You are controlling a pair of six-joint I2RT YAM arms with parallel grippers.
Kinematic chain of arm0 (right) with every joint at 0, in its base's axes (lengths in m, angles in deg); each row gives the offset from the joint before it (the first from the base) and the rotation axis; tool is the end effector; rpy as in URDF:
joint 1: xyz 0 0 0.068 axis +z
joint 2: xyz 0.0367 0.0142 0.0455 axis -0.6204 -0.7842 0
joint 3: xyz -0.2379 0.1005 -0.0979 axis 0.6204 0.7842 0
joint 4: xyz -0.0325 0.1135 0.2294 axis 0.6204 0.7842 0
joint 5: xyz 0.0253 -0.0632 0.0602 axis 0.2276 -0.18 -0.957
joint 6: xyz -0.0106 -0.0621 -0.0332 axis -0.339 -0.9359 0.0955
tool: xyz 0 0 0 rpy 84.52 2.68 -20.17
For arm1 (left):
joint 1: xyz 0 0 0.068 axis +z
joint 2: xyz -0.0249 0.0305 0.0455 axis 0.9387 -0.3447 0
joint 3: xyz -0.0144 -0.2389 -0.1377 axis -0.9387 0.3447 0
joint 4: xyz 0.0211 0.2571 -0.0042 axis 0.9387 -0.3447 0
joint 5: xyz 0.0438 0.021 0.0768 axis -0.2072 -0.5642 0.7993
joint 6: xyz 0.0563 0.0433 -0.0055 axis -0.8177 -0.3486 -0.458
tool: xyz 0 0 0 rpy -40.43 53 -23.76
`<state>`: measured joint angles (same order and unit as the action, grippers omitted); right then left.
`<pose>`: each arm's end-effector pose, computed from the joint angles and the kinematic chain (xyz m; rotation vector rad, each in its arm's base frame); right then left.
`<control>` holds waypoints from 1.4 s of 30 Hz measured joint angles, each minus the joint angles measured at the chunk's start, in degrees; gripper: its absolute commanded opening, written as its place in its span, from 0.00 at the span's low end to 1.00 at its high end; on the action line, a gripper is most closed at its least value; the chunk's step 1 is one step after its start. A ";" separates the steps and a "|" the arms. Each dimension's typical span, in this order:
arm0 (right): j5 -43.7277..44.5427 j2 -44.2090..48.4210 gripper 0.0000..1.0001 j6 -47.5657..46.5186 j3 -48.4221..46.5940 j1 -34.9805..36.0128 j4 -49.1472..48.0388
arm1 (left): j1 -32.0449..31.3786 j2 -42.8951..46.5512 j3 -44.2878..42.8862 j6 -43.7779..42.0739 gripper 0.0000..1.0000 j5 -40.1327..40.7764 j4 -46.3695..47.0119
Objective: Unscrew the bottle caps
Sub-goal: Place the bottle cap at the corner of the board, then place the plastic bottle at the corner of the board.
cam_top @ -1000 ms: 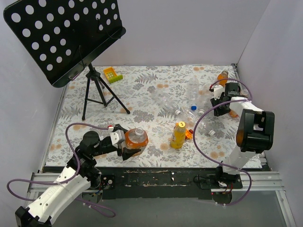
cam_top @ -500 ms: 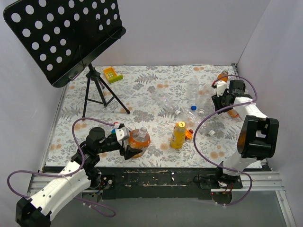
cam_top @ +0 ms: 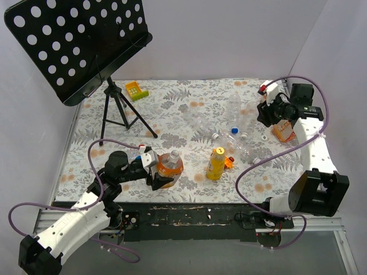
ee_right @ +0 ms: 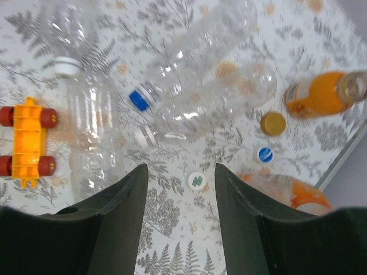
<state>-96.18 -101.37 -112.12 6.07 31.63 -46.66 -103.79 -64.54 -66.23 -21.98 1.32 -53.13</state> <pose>0.3128 -0.0115 0.3116 -0.8609 2.0777 0.0778 0.1134 -0.1208 0.2344 0.5957 1.9115 -1.3725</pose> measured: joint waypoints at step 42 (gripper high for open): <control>-37.86 -8.24 0.53 -0.07 -16.04 43.98 7.78 | -0.07 -21.84 -10.60 3.93 0.01 -0.85 9.88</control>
<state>-134.03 -109.61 -112.19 -9.97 75.60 -38.87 -103.86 -86.38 -76.83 -18.05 0.47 -43.25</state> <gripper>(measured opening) 0.590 0.734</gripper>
